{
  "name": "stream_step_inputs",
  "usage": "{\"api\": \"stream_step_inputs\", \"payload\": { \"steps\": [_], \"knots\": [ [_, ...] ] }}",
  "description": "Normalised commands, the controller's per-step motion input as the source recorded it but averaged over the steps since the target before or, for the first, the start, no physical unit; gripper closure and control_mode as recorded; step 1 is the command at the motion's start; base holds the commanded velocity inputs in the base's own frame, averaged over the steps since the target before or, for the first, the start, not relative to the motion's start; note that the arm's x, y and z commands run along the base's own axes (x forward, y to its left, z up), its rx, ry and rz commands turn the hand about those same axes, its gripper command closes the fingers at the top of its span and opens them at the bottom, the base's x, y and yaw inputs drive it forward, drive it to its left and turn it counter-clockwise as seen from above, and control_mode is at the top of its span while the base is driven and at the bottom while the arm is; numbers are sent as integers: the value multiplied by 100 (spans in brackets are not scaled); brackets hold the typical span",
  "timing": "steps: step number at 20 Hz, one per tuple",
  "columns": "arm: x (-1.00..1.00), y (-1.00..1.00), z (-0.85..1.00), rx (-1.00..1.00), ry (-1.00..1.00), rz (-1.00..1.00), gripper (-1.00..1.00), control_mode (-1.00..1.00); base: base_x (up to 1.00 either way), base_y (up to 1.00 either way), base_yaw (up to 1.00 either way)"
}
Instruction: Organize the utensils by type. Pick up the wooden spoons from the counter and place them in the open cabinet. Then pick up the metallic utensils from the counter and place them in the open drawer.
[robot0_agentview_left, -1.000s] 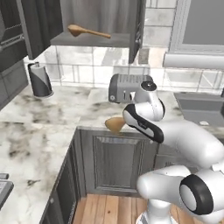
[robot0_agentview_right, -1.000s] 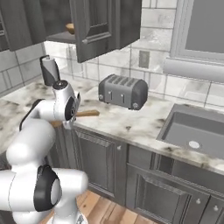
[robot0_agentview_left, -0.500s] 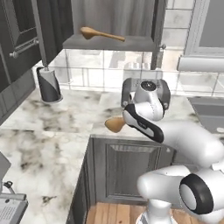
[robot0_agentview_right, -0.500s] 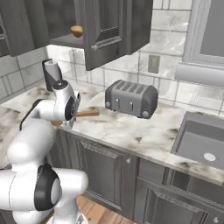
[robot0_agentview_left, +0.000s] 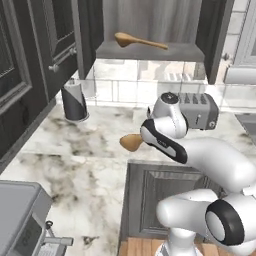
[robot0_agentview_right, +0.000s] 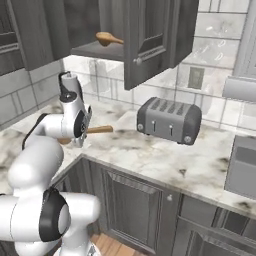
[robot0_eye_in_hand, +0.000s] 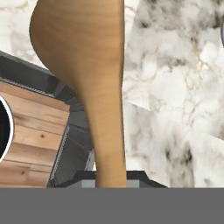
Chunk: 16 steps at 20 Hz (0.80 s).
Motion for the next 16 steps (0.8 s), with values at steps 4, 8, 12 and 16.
{"api": "stream_step_inputs", "payload": {
  "steps": [4,8,12,16],
  "knots": [
    [0,0,0,0,0,0,100,100,61,39,0],
    [0,0,0,0,0,0,100,100,85,19,-6],
    [0,0,0,0,0,0,100,100,82,0,-7],
    [0,0,0,0,0,0,100,100,58,-2,-3]
  ]
}}
